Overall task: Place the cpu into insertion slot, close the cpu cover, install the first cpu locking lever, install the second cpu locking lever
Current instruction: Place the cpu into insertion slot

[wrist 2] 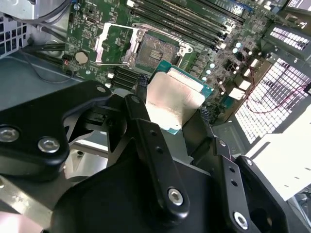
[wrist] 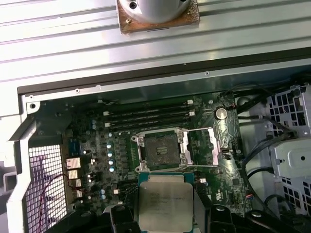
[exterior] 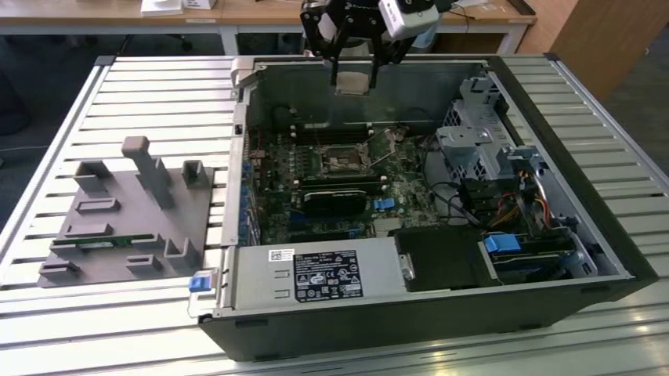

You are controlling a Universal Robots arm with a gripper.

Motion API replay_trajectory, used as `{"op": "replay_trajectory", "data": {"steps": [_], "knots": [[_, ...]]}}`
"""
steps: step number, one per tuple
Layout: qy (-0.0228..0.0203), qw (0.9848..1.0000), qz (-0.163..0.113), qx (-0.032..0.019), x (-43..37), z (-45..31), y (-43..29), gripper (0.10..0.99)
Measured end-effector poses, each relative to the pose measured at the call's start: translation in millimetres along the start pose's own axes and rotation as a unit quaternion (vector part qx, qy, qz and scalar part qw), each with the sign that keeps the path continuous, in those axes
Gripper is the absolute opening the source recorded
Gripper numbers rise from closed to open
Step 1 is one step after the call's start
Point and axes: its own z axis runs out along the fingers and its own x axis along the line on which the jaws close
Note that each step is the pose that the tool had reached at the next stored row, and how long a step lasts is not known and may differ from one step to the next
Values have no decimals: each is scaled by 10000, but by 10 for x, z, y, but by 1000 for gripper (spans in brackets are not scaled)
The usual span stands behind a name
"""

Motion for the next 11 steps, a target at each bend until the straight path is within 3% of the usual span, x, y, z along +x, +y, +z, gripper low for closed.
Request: {"op": "replay_trajectory", "data": {"steps": [11], "knots": [[-18, 9998, 205, -4, 0, 2, 0, 541]]}}
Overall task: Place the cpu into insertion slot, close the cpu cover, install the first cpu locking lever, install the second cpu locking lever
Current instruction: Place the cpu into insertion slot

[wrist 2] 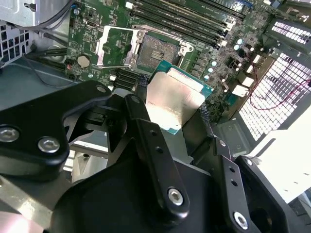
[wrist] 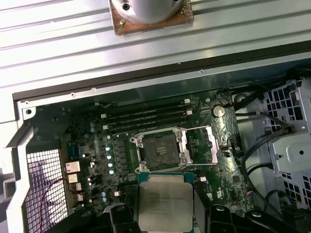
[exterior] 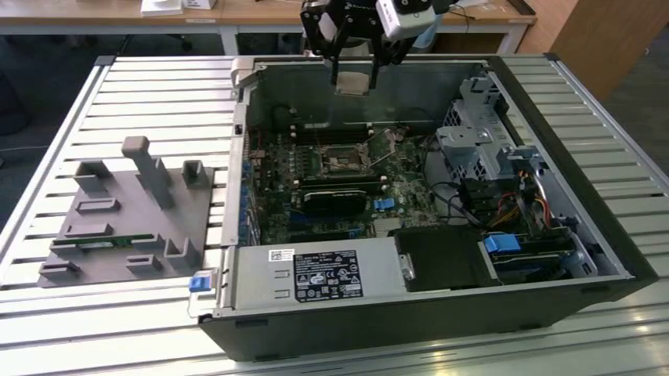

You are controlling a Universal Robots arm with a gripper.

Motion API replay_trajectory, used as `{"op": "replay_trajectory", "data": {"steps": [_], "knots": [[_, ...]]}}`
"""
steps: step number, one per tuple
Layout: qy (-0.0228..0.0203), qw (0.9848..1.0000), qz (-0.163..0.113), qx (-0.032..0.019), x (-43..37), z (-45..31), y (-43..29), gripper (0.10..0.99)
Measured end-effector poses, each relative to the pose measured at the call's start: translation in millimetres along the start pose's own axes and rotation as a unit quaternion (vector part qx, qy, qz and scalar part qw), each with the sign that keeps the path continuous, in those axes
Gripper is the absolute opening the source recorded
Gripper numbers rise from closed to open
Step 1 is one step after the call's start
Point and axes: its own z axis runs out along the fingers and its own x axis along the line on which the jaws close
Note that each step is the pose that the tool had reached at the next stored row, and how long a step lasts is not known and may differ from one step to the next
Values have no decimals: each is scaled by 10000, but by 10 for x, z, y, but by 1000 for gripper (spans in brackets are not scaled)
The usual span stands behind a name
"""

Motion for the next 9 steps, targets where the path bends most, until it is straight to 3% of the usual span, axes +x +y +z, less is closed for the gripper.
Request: {"op": "replay_trajectory", "data": {"steps": [9], "knots": [[-14, 9999, 153, -3, 0, 1, 0, 541]]}}
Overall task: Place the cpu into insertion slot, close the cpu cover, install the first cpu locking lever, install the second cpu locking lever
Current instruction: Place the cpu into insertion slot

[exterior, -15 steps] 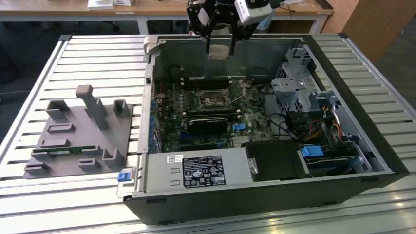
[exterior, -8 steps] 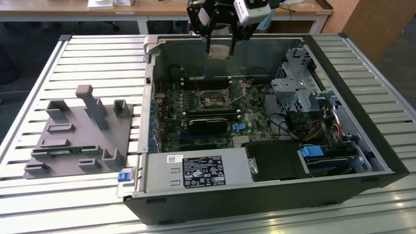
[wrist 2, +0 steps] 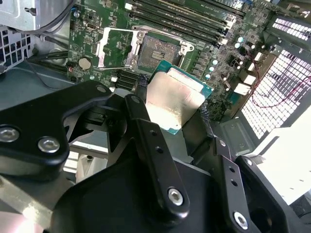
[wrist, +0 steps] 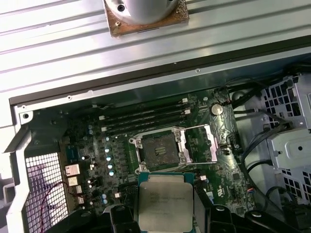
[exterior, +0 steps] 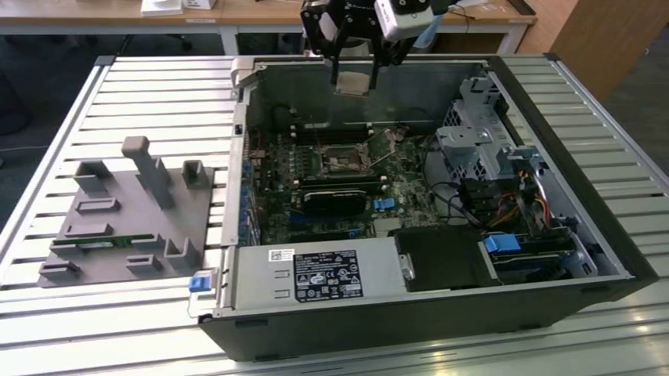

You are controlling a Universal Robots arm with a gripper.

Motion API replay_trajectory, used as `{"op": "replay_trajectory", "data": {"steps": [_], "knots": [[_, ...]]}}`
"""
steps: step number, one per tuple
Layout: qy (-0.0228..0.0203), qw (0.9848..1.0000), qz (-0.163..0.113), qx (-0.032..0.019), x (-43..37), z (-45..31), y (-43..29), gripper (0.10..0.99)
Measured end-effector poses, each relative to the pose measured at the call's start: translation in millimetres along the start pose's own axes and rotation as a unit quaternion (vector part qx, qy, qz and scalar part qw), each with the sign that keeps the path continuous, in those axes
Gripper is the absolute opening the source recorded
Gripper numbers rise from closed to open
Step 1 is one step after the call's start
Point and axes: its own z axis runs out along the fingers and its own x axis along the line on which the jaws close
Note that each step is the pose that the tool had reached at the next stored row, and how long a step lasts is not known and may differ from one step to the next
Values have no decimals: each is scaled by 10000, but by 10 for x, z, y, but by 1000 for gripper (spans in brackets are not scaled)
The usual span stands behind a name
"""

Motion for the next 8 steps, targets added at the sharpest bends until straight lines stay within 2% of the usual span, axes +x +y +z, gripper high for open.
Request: {"op": "replay_trajectory", "data": {"steps": [8], "knots": [[-12, 9999, 130, -3, 0, 1, 0, 541]]}}
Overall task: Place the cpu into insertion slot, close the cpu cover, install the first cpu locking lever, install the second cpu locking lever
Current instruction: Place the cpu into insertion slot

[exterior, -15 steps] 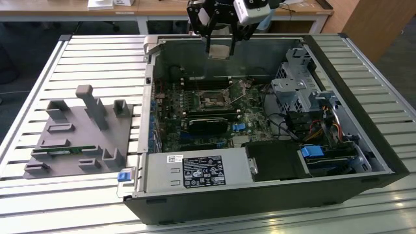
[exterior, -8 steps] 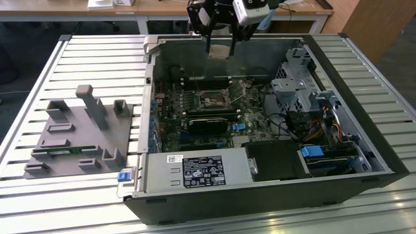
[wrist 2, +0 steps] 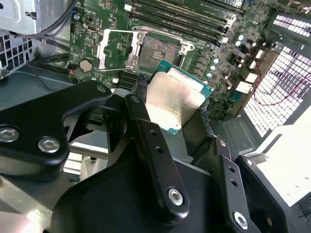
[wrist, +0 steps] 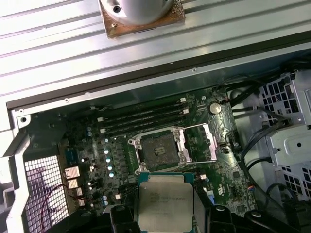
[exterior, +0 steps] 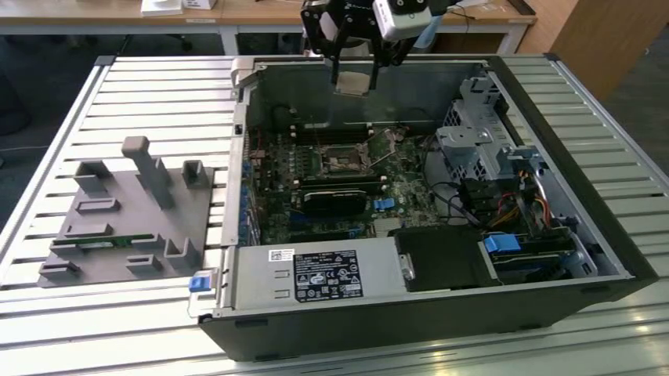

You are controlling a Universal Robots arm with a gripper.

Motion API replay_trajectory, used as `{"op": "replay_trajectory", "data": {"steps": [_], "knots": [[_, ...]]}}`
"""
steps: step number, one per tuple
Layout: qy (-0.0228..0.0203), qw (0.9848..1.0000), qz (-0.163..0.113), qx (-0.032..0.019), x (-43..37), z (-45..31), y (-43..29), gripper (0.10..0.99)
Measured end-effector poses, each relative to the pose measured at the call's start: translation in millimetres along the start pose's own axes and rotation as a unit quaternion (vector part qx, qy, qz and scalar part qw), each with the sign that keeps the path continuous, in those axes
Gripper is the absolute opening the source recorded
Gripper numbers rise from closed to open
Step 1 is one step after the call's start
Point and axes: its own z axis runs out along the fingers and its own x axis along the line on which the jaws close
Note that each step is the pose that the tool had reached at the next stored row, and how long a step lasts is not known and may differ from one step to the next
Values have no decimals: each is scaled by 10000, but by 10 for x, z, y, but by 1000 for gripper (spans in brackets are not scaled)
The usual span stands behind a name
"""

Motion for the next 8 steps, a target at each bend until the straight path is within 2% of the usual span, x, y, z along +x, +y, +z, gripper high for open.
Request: {"op": "replay_trajectory", "data": {"steps": [8], "knots": [[-12, 9999, 130, -2, 0, 1, 0, 541]]}}
